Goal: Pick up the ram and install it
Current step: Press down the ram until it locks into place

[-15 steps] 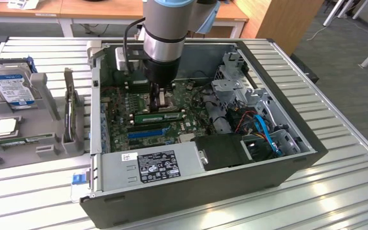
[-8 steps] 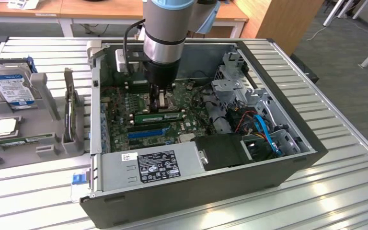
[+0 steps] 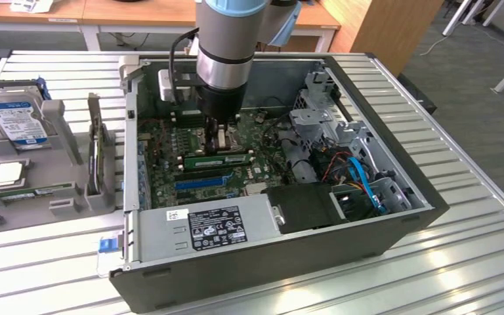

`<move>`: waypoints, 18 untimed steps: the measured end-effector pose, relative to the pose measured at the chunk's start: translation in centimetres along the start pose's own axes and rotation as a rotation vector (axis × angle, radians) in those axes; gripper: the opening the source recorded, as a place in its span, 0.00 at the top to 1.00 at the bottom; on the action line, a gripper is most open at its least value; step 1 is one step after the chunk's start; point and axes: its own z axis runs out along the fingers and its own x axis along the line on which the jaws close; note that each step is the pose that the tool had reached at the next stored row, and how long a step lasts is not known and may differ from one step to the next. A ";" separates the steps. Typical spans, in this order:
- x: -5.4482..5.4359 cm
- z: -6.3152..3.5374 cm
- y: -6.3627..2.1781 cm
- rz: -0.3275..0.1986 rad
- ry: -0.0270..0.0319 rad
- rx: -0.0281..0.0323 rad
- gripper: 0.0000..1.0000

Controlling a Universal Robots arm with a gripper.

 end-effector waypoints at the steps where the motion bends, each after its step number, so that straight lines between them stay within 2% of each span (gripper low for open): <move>1: 0.0 0.01 0.00 0.000 0.0000 0.0000 0.90; 18: 0.1 0.47 -0.02 0.000 0.0000 0.0000 0.90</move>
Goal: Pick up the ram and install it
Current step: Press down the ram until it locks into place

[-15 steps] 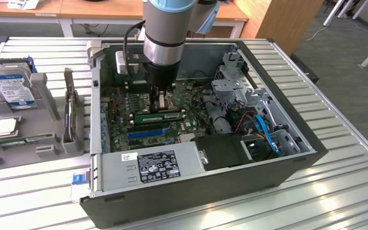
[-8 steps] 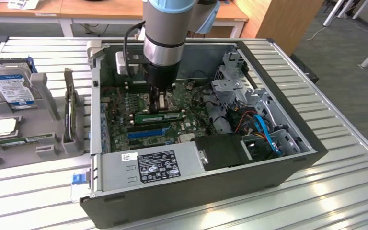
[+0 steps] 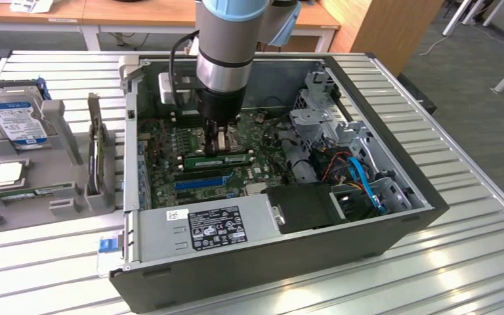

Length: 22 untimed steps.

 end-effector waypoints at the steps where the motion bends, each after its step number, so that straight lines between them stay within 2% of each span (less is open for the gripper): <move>1: 0.0 0.00 0.00 0.000 0.0001 -0.0001 0.90; 22: 0.0 0.46 -0.02 0.000 0.0000 0.0000 0.90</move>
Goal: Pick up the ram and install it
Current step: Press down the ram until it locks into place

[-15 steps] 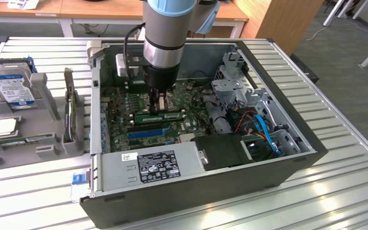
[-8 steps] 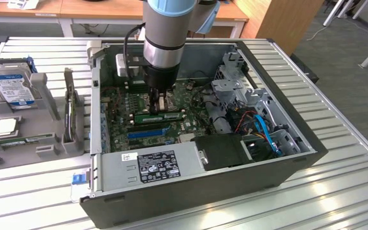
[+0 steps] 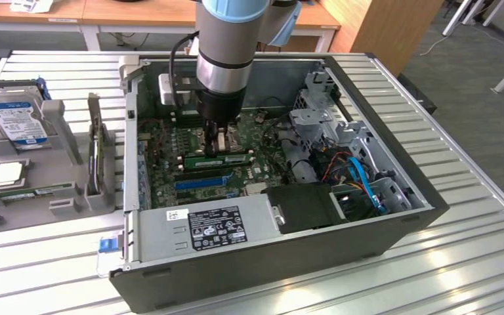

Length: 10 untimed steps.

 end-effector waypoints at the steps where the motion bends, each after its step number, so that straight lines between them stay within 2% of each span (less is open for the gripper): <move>1: 0.0 0.03 0.00 0.000 -0.0001 0.0001 0.90; 10: 0.0 0.21 -0.01 0.000 0.0001 0.0000 0.90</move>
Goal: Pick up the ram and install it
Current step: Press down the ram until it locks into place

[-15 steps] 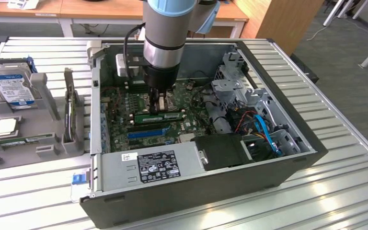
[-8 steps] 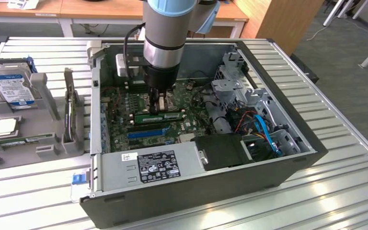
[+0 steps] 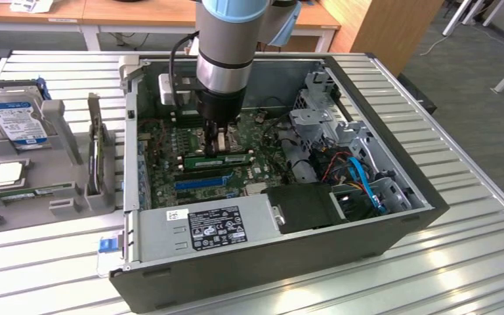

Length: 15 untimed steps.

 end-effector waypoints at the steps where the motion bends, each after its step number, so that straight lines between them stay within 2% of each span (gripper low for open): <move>1: 0.0 0.00 0.00 0.000 -0.0001 0.0001 0.90; 15: 0.0 0.01 0.00 0.000 -0.0001 0.0001 0.90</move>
